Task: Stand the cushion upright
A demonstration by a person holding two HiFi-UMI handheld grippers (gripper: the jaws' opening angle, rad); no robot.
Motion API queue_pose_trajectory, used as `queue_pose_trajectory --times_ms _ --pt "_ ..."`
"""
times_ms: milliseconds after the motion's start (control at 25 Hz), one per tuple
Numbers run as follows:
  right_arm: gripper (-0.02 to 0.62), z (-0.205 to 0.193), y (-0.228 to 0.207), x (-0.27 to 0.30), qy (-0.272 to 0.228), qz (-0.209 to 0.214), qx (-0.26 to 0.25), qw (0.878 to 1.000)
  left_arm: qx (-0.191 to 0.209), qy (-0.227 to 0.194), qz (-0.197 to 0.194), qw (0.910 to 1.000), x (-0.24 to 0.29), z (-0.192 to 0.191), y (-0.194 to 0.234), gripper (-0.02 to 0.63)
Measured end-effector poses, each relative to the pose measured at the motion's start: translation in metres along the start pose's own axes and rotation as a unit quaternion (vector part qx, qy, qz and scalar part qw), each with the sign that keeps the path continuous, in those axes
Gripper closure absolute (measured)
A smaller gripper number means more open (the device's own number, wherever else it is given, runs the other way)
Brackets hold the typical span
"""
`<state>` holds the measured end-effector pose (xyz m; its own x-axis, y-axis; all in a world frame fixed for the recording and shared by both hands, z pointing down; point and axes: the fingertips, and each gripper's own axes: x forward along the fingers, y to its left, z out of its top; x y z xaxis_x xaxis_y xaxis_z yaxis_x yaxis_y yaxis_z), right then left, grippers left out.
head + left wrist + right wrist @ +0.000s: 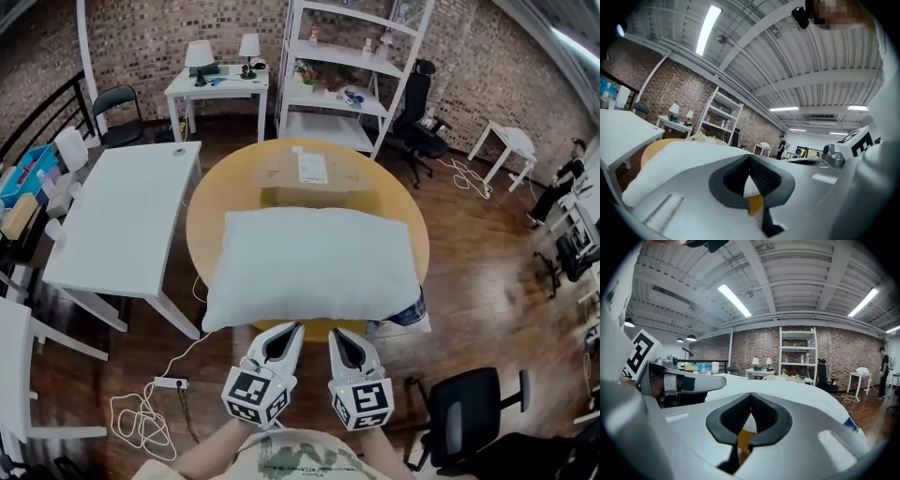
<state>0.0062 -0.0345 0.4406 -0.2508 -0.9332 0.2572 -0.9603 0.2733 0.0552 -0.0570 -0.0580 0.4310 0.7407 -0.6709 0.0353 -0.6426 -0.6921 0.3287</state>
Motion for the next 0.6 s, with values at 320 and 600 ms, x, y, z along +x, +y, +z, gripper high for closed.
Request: queue_pose_trajectory --times_ms 320,600 --pt "0.595 0.006 0.004 0.016 0.008 -0.008 -0.011 1.0 -0.003 -0.004 0.0 1.0 0.005 0.01 0.021 0.606" --pt "0.595 0.005 -0.01 0.018 0.007 -0.024 -0.005 1.0 -0.003 -0.013 -0.001 0.9999 0.008 0.015 0.028 0.606"
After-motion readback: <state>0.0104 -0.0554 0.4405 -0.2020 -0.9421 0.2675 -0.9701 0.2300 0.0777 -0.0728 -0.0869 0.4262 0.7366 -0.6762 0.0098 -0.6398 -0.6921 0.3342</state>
